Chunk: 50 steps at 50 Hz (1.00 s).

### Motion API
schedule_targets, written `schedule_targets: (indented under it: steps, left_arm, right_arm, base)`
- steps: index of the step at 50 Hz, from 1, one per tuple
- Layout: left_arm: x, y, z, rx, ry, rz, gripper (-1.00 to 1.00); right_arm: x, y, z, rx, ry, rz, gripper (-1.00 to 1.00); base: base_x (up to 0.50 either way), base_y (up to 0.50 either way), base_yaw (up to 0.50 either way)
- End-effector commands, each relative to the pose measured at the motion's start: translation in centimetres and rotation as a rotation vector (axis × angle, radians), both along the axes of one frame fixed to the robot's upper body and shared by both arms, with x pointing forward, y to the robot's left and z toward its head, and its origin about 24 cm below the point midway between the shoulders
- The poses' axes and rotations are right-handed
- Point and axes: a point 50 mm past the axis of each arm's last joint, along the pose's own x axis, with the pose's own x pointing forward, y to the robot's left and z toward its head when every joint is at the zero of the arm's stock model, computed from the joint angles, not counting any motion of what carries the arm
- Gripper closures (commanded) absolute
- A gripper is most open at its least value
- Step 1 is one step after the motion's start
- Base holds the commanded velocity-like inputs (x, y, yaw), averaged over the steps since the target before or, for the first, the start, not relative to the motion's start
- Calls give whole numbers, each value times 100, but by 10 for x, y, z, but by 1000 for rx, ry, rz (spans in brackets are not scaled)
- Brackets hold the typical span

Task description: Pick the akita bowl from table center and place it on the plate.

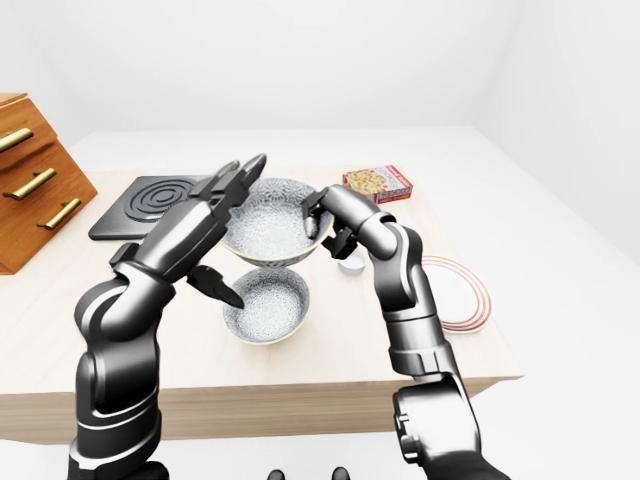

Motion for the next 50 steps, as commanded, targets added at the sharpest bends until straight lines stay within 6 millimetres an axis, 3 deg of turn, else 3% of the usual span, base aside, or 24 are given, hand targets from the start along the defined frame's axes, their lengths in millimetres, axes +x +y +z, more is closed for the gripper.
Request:
schedule_targets:
  steps: [1,3,6,9,14,21,32,39,50]
  left_arm:
    - [-33,-5,44,-232,-196,-232,-100]
    - [-35,7,60,-335,-258,-298,-100]
    - [-28,27,70,-487,-274,-395,-100]
    - [-12,51,65,-708,-263,-362,-100]
    - [9,67,41,-829,-166,-253,-100]
    - [11,69,29,-800,-127,-201,-100]
    - [5,67,30,-774,-150,-197,-100]
    - [0,64,32,-759,-161,-212,-100]
    - [2,62,30,-750,-145,-215,-100]
  right_arm:
    - [1,-7,3,100,-13,-2,100]
    - [-1,-11,2,99,-13,-10,100]
    - [-4,-16,0,98,-15,-17,100]
    - [-8,-26,-1,97,-19,-39,100]
    - [-13,-45,2,95,-37,-81,100]
    - [-24,-81,6,73,-60,-167,100]
    - [-68,-144,-5,37,-39,-328,100]
    - [-83,-159,-11,33,-30,-385,100]
    - [-80,-172,-25,46,-7,-468,100]
  base:
    - [0,0,0]
    - [0,0,0]
    - [0,0,0]
    - [0,0,0]
    - [0,0,0]
    - [0,0,0]
    - [0,0,0]
    - [0,0,0]
    - [0,0,0]
